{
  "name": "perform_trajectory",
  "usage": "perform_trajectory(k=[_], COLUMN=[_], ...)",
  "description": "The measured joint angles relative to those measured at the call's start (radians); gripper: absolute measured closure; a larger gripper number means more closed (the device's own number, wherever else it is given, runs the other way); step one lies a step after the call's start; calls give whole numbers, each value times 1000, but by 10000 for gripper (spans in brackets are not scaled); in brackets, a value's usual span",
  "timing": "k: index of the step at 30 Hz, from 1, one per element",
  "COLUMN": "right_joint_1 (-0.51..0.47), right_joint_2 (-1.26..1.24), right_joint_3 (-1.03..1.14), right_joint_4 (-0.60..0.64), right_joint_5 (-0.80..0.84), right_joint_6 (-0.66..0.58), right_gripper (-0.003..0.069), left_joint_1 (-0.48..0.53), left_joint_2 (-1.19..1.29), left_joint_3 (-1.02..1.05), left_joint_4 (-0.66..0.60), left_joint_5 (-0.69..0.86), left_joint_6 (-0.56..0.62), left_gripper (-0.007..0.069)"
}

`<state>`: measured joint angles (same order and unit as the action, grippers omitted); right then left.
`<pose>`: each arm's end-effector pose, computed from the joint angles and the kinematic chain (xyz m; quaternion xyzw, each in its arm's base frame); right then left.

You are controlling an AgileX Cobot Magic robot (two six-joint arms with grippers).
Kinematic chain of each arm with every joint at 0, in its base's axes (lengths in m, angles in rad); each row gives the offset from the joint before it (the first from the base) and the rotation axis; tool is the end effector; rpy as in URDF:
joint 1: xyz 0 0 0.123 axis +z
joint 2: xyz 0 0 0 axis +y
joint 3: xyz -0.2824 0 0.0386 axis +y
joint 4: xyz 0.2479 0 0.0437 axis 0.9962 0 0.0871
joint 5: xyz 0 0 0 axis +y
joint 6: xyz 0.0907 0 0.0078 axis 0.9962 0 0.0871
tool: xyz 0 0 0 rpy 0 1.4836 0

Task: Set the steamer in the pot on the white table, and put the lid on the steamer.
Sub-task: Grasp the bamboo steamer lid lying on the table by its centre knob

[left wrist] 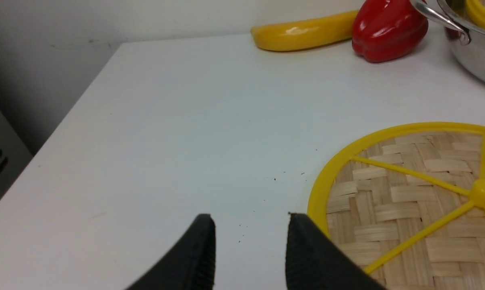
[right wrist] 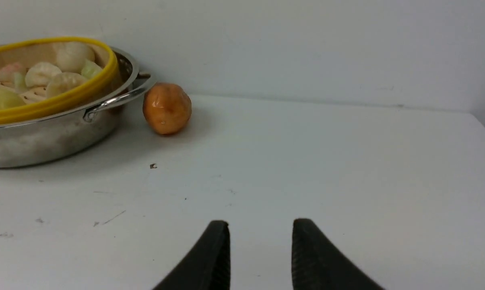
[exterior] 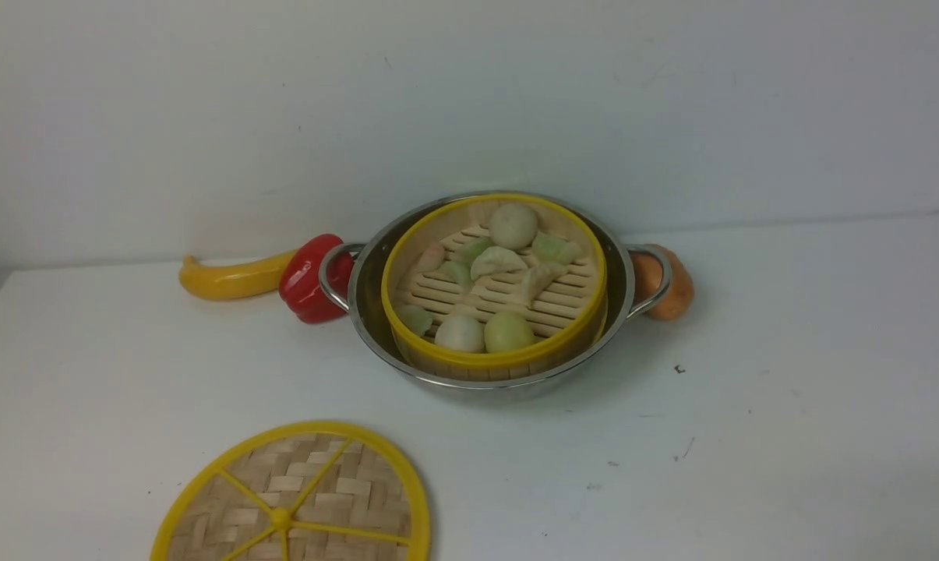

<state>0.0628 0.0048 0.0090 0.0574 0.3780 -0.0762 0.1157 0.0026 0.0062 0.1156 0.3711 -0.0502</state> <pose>0.0528 0.0053 0.1759 -0.0408 0.8050 0.0204 0.5915 0.0523 0.0099 0.1777 -0.0358 0.8011 0.0684 0.5935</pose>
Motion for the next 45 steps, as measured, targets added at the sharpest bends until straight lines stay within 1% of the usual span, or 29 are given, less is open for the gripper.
perform_trajectory(k=[5,8,11,19,45], right_joint_1=[19,19,19,19,19], right_joint_2=[0,0,0,0,0], right_joint_3=[0,0,0,0,0], right_joint_4=[0,-1,-15,-57,-57], right_joint_5=[0,0,-2,-51,-55], right_joint_6=[5,52,85,108,115], right_gripper=[420,419,419,419,419], left_joint_1=[0,0,0,0,0], left_joint_2=[0,0,0,0,0], left_joint_3=[0,0,0,0,0], left_joint_4=[0,0,0,0,-8], left_joint_5=[0,0,0,0,-5], left_joint_6=[0,0,0,0,-4], left_gripper=[384,384,384,384,384])
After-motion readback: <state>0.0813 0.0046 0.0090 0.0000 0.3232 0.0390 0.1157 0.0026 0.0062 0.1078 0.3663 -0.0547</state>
